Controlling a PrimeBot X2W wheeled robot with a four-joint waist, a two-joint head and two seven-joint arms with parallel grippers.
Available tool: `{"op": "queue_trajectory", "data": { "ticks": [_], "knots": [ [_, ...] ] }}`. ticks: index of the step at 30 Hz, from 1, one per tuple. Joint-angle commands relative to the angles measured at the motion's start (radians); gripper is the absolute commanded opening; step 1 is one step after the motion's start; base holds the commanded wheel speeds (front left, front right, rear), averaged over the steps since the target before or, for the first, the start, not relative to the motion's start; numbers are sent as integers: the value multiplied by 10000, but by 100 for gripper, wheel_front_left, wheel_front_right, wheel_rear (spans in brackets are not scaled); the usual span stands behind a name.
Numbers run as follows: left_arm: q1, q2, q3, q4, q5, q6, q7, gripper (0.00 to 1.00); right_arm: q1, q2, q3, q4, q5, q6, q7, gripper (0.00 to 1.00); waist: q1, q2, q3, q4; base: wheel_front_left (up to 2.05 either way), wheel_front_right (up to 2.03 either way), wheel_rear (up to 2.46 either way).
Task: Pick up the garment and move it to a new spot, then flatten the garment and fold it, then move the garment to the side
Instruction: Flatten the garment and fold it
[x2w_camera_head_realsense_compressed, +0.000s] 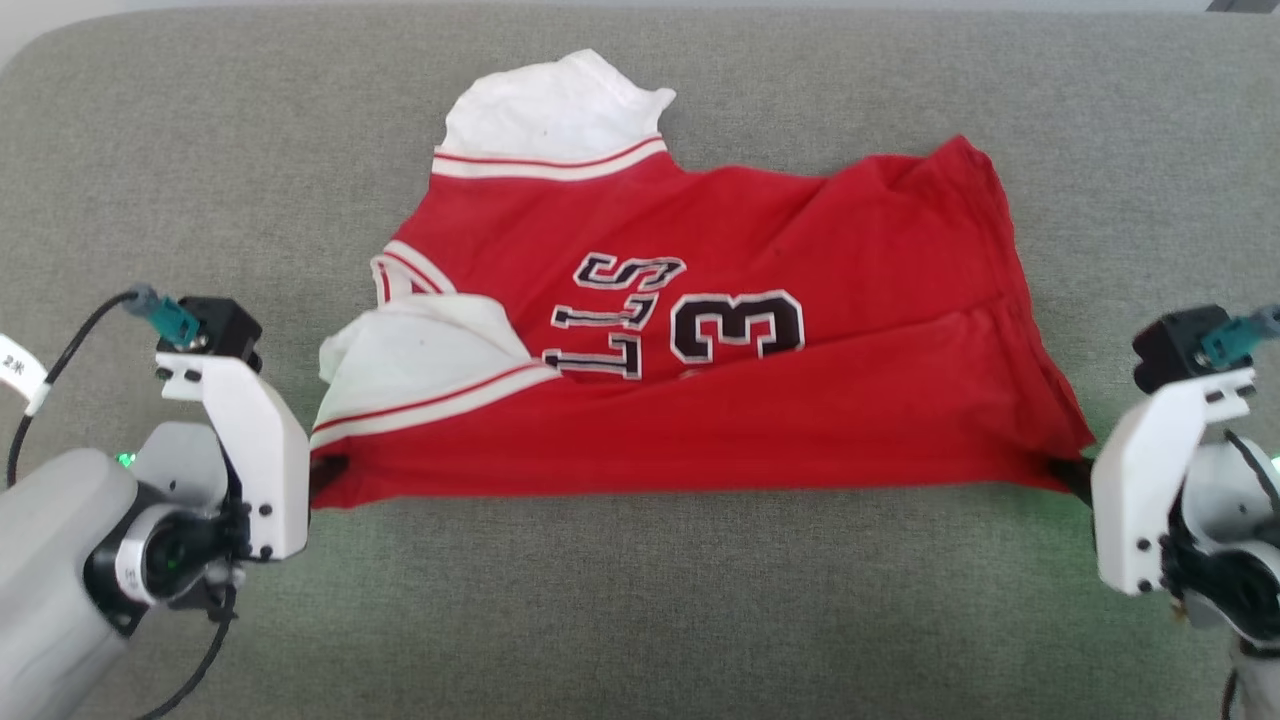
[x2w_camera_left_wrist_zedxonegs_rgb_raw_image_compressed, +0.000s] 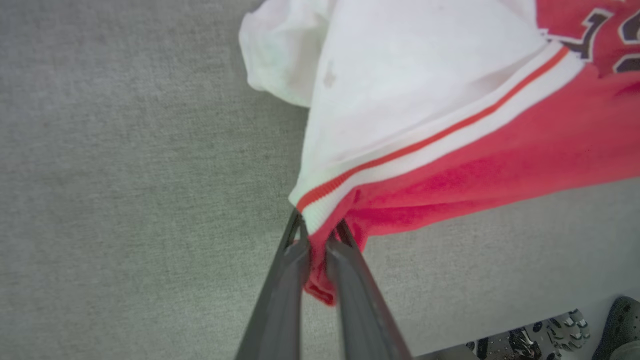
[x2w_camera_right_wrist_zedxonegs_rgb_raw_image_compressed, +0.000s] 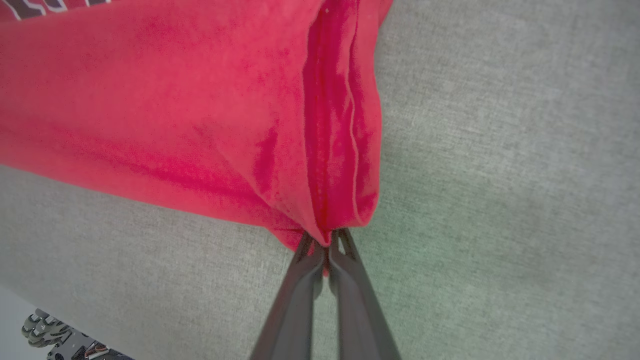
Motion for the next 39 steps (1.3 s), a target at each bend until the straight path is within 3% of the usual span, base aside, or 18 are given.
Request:
{"op": "queue_trajectory", "data": {
  "ticks": [1, 9, 15, 16, 17, 18, 19, 20, 27, 34, 39],
  "knots": [
    [243, 247, 25, -295, 57, 224, 42, 0, 313, -30, -162, -386, 47, -12, 261, 0, -1, 0, 7, 8, 0, 0, 0],
    [1072, 560, -93, -1537, -129, 867, -125, 0, 1582, 420, -970, -1519, -159, -12, 1314, 0, -1, 0, 121, 2, 0, 0, 0],
    [1425, 272, -266, -1179, -277, 809, -169, 2, 2087, 876, -947, -1006, -240, -12, 1197, 0, -1, 0, 228, -58, 0, 0, 0],
    [1425, 205, -297, -1062, -252, 776, -188, 16, 2056, 913, -899, -849, -252, -12, 1083, 0, -1, 0, 244, -72, 0, 0, 0],
    [1393, 127, -325, -928, -217, 739, -205, 44, 2020, 958, -848, -695, -234, -12, 965, 0, -1, 0, 250, -85, 0, 0, 0],
    [1352, 60, -331, -817, -202, 695, -227, 83, 1988, 932, -800, -556, -303, -12, 825, 25, -1, 0, 253, -100, 0, 0, 0],
    [1310, 16, -317, -709, -216, 650, -246, 100, 1915, 890, -752, -444, -366, -12, 658, 68, -1, 0, 252, -118, 0, 0, 0],
    [1243, 24, -319, -619, -174, 624, -238, 100, 1853, 892, -714, -371, -344, -12, 507, 100, -1, 0, 244, -135, 0, 0, 0],
    [743, 622, -43, -1082, -64, 586, -10, 100, 1781, 750, -916, -864, -362, -20, -212, 100, -1, 0, 111, -291, 0, 0, 0],
    [-133, 1422, 275, -1834, 366, 864, 442, 100, 1515, 1391, -1331, -2172, -611, -15, -1718, 100, -1, 0, 143, -751, 0, 0, 0],
    [-1053, 1594, 596, -1647, 747, 653, 431, 100, 1086, 1855, -1226, -2800, -841, -10, -3451, 100, -1, 0, 327, -1309, 0, 0, 0]
  ]
}}
